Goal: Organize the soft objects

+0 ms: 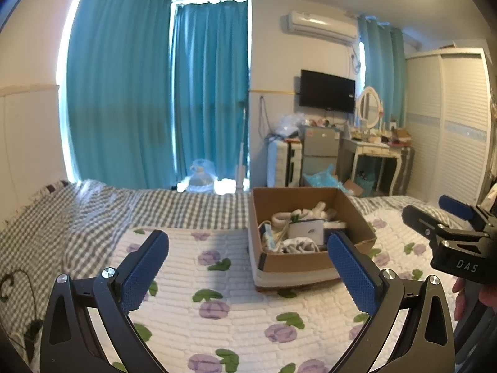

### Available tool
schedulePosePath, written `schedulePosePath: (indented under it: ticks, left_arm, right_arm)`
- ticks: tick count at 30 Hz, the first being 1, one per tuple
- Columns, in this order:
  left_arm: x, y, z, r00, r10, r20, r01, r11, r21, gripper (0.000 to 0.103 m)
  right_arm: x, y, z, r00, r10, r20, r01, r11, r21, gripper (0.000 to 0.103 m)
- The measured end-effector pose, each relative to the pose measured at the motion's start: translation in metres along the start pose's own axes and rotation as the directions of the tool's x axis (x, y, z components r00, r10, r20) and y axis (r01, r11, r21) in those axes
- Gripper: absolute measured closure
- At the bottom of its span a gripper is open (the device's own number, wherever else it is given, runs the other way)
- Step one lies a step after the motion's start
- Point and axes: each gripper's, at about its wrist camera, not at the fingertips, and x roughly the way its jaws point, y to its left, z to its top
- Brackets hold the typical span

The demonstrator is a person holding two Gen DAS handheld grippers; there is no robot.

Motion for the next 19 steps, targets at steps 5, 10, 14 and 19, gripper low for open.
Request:
schedulePosePath:
  ticks: [5,10,14,19]
  left_arm:
    - [-0.0016,-0.0003,-0.0002,1.000,0.001,0.001,-0.001,1.000,-0.003,0.000]
    - [-0.0016,0.0002,0.0004,1.000,0.002,-0.001,-0.002,1.000,-0.004,0.000]
    - [-0.0023,0.0005,0.0003,1.000,-0.003,0.003,0.003,1.000,-0.003,0.000]
    - [-0.0031,-0.0001,0.0022,1.000,-0.004,0.007,0.004,1.000,-0.004,0.000]
  right_arm:
    - [0.0012,0.0012,-0.0008,1.000,0.002,-0.006,-0.002,1.000,0.004,0.000]
    - [0.0031,0.0036,-0.0019,1.000,0.004,-0.013,-0.004,1.000,0.000,0.000]
    - [0.0031,0.0035,-0.0032,1.000,0.007,-0.018,-0.006,1.000,0.004,0.000]
    - [0.0041,0.0038,-0.0044,1.000,0.008,-0.024,-0.008,1.000,0.004,0.000]
